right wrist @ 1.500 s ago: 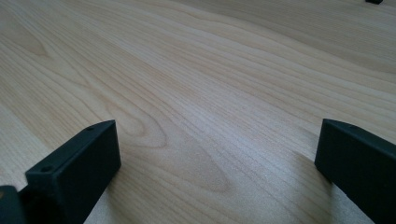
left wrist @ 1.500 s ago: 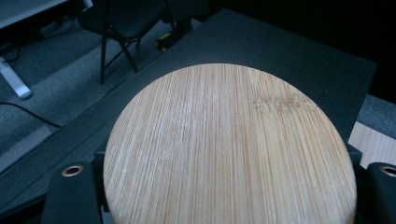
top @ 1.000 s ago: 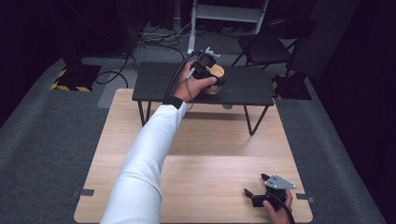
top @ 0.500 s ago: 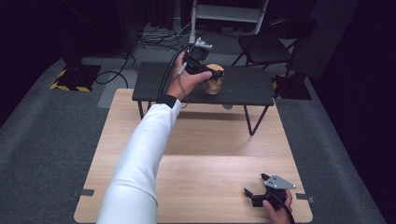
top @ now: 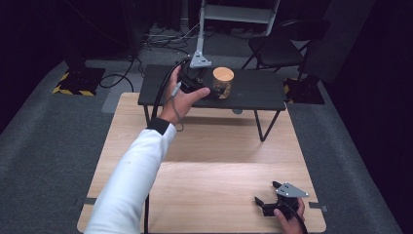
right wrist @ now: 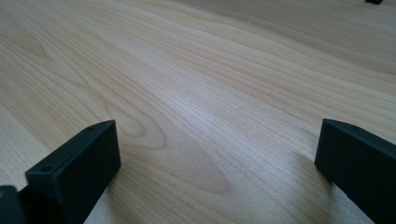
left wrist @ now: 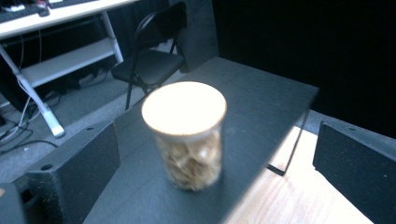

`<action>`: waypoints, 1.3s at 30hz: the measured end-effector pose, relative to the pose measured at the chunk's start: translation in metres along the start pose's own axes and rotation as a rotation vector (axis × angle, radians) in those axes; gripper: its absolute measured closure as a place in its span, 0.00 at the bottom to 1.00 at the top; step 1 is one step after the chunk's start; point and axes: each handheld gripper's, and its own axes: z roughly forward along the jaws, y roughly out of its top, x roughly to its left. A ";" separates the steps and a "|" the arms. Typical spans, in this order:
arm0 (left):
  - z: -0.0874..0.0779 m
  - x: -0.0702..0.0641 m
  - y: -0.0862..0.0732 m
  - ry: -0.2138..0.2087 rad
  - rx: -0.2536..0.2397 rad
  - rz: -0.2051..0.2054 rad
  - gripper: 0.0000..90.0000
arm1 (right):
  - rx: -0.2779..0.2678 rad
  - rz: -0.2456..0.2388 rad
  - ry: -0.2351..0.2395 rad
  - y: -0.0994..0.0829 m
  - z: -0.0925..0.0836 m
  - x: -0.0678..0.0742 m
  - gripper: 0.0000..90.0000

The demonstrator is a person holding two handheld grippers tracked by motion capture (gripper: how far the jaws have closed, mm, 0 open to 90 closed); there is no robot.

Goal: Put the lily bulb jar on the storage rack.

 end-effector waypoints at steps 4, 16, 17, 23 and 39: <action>-0.019 -0.011 -0.019 0.004 -0.036 -0.008 0.01 | 0.000 0.000 0.000 0.000 0.000 0.000 0.00; -0.060 -0.037 -0.080 0.017 -0.016 0.042 0.01 | -0.001 -0.001 0.000 0.000 0.000 0.000 0.00; -0.063 -0.040 -0.086 0.027 -0.015 0.053 0.01 | -0.001 0.000 0.000 0.000 0.000 0.000 0.00; -0.072 -0.051 -0.125 0.050 -0.009 0.021 0.01 | -0.001 -0.001 0.000 0.000 0.000 0.000 0.00; -0.080 -0.081 -0.219 0.057 0.050 -0.010 0.01 | -0.001 -0.001 0.000 0.000 0.000 0.000 0.00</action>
